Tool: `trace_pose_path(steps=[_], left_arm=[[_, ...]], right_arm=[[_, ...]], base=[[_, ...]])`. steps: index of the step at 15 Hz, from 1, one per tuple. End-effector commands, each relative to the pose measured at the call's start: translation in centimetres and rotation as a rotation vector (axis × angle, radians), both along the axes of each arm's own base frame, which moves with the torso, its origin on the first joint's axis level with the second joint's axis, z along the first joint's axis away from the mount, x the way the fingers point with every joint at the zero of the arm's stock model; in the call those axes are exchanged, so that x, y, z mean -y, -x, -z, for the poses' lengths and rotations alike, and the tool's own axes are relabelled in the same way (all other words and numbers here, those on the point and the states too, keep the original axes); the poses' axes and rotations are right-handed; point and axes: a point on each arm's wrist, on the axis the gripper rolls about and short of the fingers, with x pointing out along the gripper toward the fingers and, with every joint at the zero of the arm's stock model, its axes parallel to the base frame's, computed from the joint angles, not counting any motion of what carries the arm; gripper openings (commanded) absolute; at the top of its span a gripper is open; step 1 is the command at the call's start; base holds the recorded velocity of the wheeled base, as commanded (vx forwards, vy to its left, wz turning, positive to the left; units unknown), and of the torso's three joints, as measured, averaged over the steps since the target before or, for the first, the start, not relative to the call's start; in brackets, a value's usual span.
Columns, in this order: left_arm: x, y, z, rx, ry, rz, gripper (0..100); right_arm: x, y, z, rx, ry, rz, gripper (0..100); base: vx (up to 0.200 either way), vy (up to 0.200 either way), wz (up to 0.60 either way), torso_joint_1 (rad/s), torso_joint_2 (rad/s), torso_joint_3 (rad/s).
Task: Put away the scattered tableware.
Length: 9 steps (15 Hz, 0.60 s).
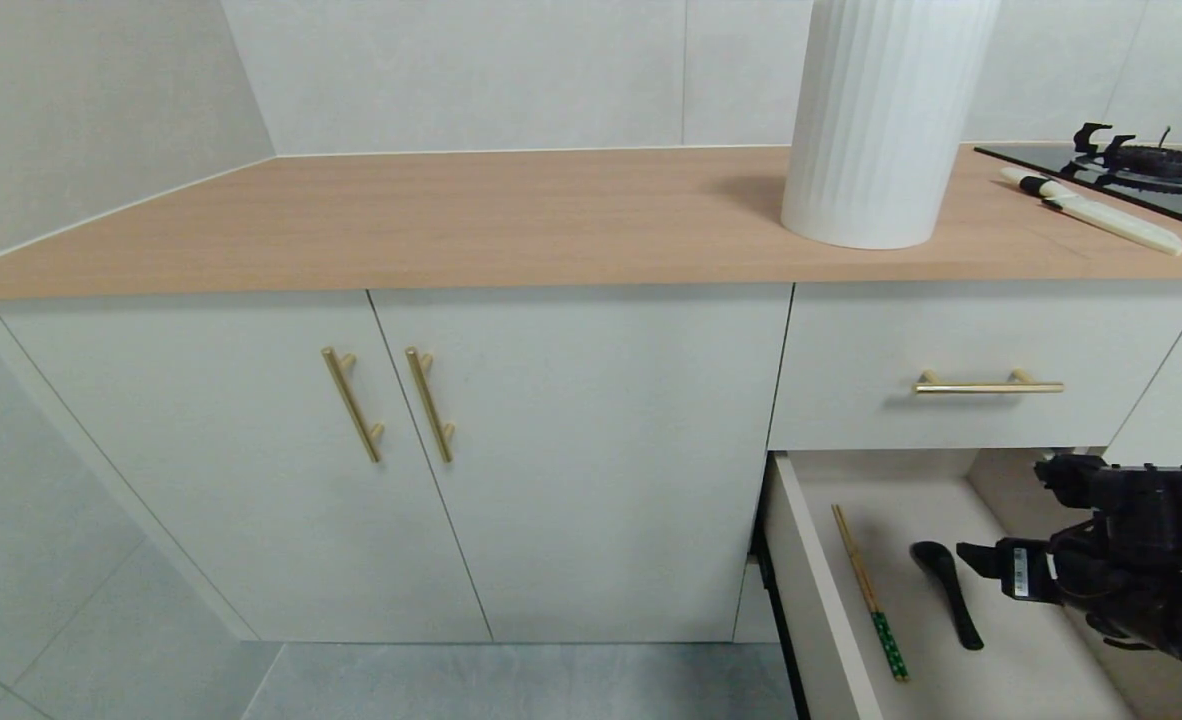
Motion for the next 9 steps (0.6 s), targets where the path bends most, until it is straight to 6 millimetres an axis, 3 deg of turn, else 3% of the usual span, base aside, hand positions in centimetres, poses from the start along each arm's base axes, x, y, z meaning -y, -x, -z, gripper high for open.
trace_pose_path(steps=[1,4,6,9], left_arm=[[0.0,0.0,0.0,0.0,0.0,-0.001,100],[0.0,0.0,0.0,0.0,-0.001,-0.001,100],[0.0,0.0,0.0,0.0,0.005,-0.001,100],[0.0,0.0,0.0,0.001,0.008,-0.001,100]], right_arm=[[0.0,1.8,-4.1,0.085,-0.003,-0.007,100],[0.0,3.5,-5.6,0.04,-0.003,-0.008,100],[-0.1,5.6,-8.0,-0.043,-0.037,-0.055,100],[-0.4,8.8,-10.5,-0.102,-0.111,-0.156,100]], base=[[0.0,0.0,0.0,0.0,0.0,0.0],[0.0,0.0,0.0,0.0,0.0,0.0],[0.0,0.0,0.0,0.0,0.0,0.0],[-0.2,0.0,0.0,0.009,0.0,0.002]])
